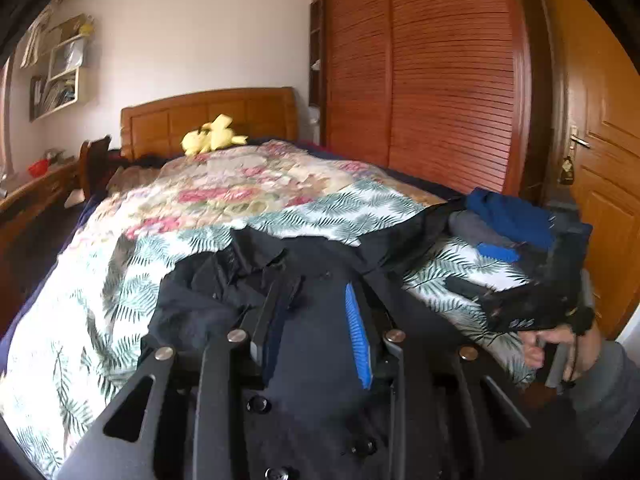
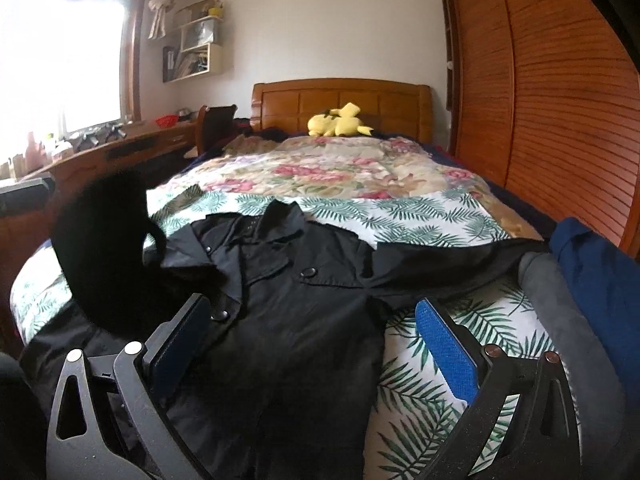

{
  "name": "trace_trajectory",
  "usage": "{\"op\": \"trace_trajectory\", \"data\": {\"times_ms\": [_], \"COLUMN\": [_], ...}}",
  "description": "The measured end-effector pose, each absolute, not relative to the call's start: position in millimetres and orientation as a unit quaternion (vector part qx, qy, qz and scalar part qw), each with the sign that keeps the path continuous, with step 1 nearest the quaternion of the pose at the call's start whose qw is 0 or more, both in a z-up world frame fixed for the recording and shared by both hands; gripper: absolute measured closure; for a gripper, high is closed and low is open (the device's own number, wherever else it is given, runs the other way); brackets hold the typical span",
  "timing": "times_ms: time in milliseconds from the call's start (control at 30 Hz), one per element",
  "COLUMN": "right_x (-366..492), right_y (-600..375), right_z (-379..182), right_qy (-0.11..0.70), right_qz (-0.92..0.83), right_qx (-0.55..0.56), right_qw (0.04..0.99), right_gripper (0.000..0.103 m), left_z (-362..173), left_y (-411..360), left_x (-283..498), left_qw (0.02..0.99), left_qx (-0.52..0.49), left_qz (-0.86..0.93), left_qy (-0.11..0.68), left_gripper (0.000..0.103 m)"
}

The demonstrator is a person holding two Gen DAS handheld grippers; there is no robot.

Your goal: Fold large clothes

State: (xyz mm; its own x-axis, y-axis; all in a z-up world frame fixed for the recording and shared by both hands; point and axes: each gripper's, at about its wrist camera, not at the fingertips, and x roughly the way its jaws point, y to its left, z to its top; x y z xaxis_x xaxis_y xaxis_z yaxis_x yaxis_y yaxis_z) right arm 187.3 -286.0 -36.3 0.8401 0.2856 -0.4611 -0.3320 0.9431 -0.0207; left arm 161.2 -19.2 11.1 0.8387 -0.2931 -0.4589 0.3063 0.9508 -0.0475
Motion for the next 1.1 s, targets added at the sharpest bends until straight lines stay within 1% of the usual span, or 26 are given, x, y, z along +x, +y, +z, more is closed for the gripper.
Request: {"op": "trace_trajectory", "data": {"times_ms": [333, 600, 733, 867, 1033, 1100], "right_x": [184, 183, 183, 185, 184, 184], "right_y": [-270, -225, -203, -189, -184, -184], "right_z": [-43, -76, -98, -120, -134, -137], "right_qy": [0.240, 0.288, 0.318, 0.354, 0.377, 0.384], "right_qz": [0.187, 0.237, 0.267, 0.287, 0.302, 0.312], "right_qx": [-0.053, -0.082, -0.091, -0.093, -0.089, -0.083], "right_qw": [0.951, 0.924, 0.905, 0.886, 0.871, 0.865], "right_gripper": [0.000, 0.000, 0.000, 0.003, 0.006, 0.012], "left_z": [-46, -70, -70, -70, -70, -69], "left_y": [22, 37, 40, 42, 41, 40], "left_x": [173, 172, 168, 167, 167, 166], "left_qw": [0.960, 0.959, 0.960, 0.960, 0.959, 0.959], "left_qx": [-0.006, -0.004, -0.003, -0.005, -0.005, -0.004], "left_qz": [-0.099, -0.080, -0.080, -0.080, -0.081, -0.083], "left_qy": [0.264, 0.273, 0.269, 0.270, 0.271, 0.269], "left_gripper": [0.074, 0.074, 0.074, 0.074, 0.074, 0.074]}}
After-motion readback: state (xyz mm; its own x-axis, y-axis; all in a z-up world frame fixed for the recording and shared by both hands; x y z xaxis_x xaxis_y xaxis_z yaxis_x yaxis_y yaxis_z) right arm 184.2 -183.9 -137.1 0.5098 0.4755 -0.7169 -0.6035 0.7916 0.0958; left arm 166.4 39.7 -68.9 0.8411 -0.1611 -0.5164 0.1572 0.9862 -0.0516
